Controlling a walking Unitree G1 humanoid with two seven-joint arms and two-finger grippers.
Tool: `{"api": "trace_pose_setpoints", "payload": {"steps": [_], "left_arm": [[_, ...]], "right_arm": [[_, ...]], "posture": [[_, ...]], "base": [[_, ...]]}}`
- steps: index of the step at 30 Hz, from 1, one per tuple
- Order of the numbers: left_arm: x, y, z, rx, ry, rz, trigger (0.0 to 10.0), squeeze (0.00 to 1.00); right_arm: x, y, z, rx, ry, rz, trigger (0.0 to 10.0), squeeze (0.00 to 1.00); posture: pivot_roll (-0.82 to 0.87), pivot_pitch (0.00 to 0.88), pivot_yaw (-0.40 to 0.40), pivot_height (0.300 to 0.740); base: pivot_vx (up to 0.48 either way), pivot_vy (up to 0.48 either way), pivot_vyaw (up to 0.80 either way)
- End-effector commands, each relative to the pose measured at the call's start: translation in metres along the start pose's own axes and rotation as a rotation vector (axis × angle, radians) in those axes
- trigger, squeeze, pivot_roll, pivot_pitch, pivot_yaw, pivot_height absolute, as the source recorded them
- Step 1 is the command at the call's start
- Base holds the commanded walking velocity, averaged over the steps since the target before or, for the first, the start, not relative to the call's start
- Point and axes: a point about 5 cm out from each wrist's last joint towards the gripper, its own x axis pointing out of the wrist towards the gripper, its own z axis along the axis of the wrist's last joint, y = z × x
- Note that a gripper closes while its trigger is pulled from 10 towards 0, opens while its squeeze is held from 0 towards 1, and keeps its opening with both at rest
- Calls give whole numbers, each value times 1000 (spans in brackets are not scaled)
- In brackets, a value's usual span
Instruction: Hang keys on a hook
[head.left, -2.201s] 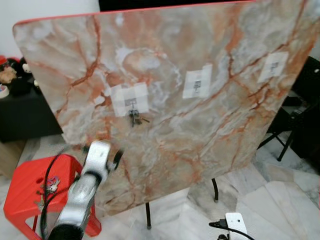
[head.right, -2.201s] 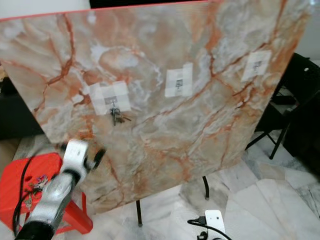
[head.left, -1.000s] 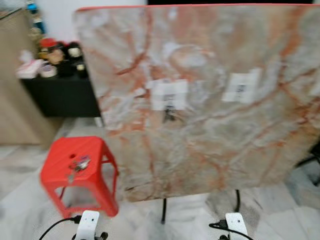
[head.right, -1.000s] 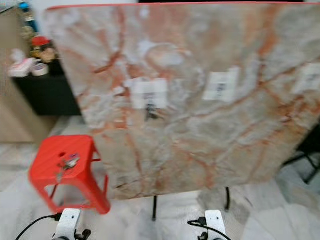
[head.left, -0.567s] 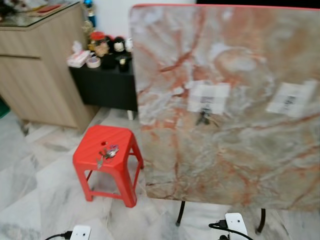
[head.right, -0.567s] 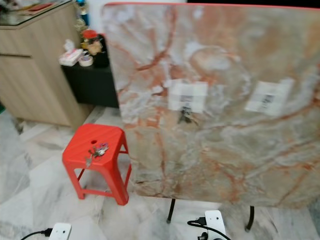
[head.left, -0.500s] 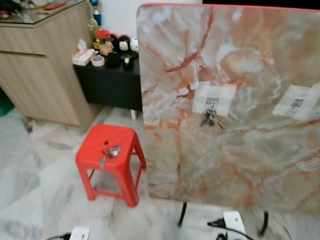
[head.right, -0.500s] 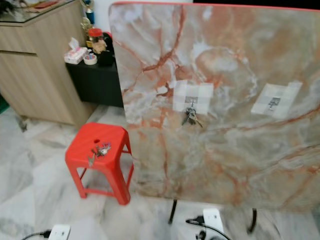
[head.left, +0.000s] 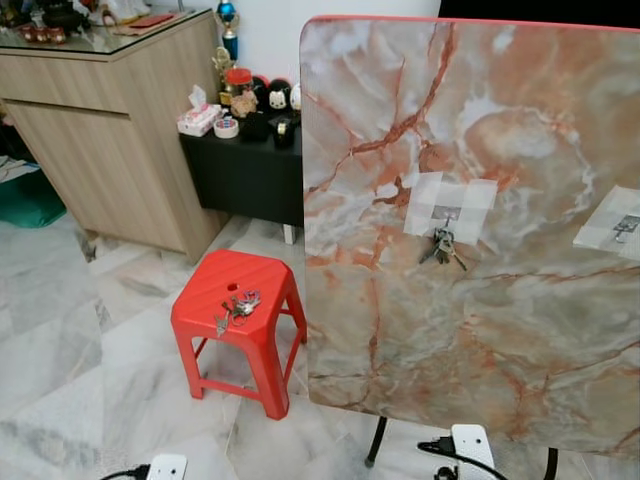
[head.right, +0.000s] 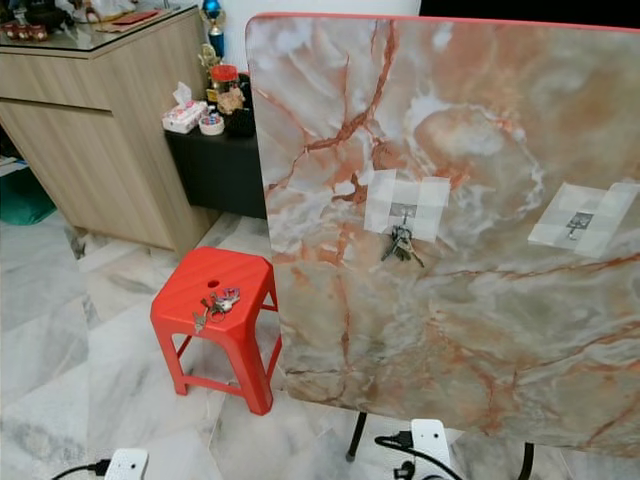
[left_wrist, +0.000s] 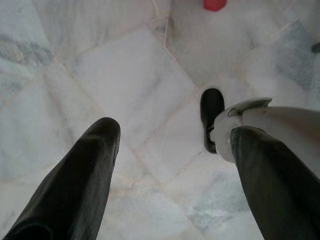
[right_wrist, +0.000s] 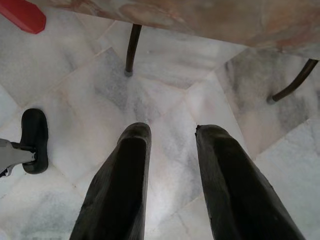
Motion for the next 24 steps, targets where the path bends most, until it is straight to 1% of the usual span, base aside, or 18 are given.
{"api": "trace_pose_setpoints", "payload": {"steps": [1,4,24], "left_arm": [[-1,4,-4,16,22,9,10000,0],[0,3,1,23,17,6,10000,0],[0,4,-1,42,23,3,10000,0]], "right_arm": [[0,1,2,13,-9,-1,10000,0],[0,0,2,12,-9,-2,10000,0],[0,2,3,11,-9,1,10000,0]], "posture": [[51,0,-28,740],[52,0,-29,740],[52,0,-23,740]], "base": [[0,281,0],[0,285,0],[0,285,0]]}}
